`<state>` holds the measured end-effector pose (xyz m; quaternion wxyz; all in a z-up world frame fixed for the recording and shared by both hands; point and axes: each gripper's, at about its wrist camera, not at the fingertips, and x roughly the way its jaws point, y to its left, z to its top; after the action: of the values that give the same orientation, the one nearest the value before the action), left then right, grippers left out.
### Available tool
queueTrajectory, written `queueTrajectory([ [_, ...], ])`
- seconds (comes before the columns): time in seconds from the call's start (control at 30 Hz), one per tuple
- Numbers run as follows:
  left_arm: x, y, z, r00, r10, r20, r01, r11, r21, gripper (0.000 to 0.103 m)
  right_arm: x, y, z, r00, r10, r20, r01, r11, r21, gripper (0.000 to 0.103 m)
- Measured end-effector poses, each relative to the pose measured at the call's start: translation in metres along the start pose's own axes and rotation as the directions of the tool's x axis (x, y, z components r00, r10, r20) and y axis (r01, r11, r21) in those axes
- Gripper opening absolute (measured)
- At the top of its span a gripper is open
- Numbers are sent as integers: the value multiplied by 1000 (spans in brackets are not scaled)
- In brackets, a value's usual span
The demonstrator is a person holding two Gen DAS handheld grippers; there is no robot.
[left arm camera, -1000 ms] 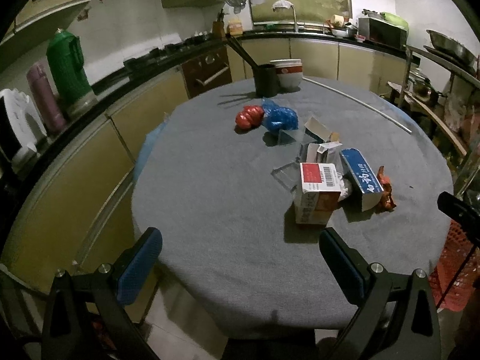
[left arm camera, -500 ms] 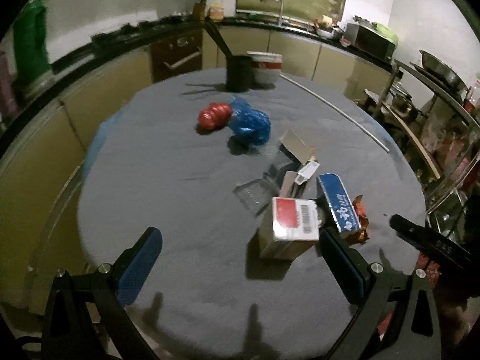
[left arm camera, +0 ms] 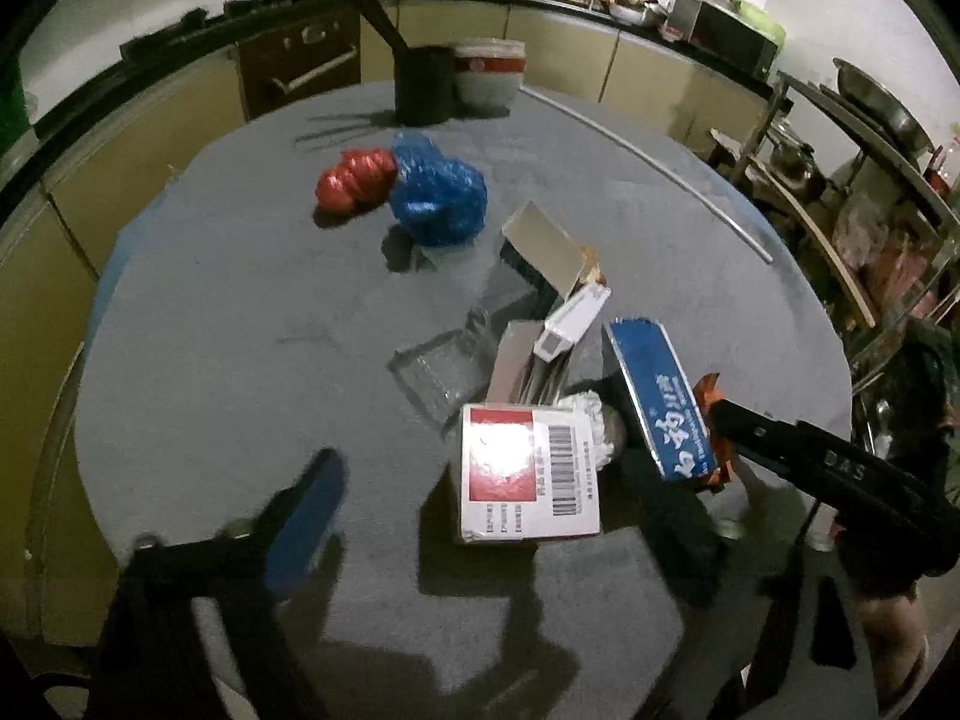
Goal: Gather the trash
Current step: 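Grasp the white-red barcode box with left tool while right tool grasps orange wrappers, then drop the orange wrappers and barcode box into the red basket with both tools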
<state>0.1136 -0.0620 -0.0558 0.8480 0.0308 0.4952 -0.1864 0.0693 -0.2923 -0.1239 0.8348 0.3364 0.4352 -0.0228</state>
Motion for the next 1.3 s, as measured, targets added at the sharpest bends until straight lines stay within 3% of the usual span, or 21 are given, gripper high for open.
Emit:
queueTrajectory([
  [0.17, 19, 7, -4, 996, -44, -78, 42, 999, -25, 48, 15, 1, 0, 1000, -11, -18, 10, 1000, -4, 56],
  [0.23, 20, 10, -5, 995, -63, -72, 60, 997, -41, 48, 20, 3, -1, 999, -8, -44, 7, 1000, -14, 38],
  [0.63, -19, 14, -22, 999, -53, 14, 53, 998, -19, 48, -21, -11, -19, 998, 42, 50, -41, 999, -31, 37],
  [0.87, -54, -35, -43, 991, -117, 70, 106, 985, 138, 48, -68, -28, -37, 986, 108, 131, -104, 994, -34, 37],
  [1.0, -65, -80, -56, 978, -193, 74, 167, 948, 271, 48, -101, -54, -54, 978, 113, 175, -111, 994, -16, 37],
  [1.13, -62, -135, -68, 964, -266, 14, 239, 887, 395, 48, -135, -93, -74, 974, 70, 217, -80, 996, 39, 37],
  [1.3, -49, -205, -83, 942, -328, -70, 320, 814, 485, 48, -175, -161, -101, 966, -17, 259, -32, 982, 185, 37],
])
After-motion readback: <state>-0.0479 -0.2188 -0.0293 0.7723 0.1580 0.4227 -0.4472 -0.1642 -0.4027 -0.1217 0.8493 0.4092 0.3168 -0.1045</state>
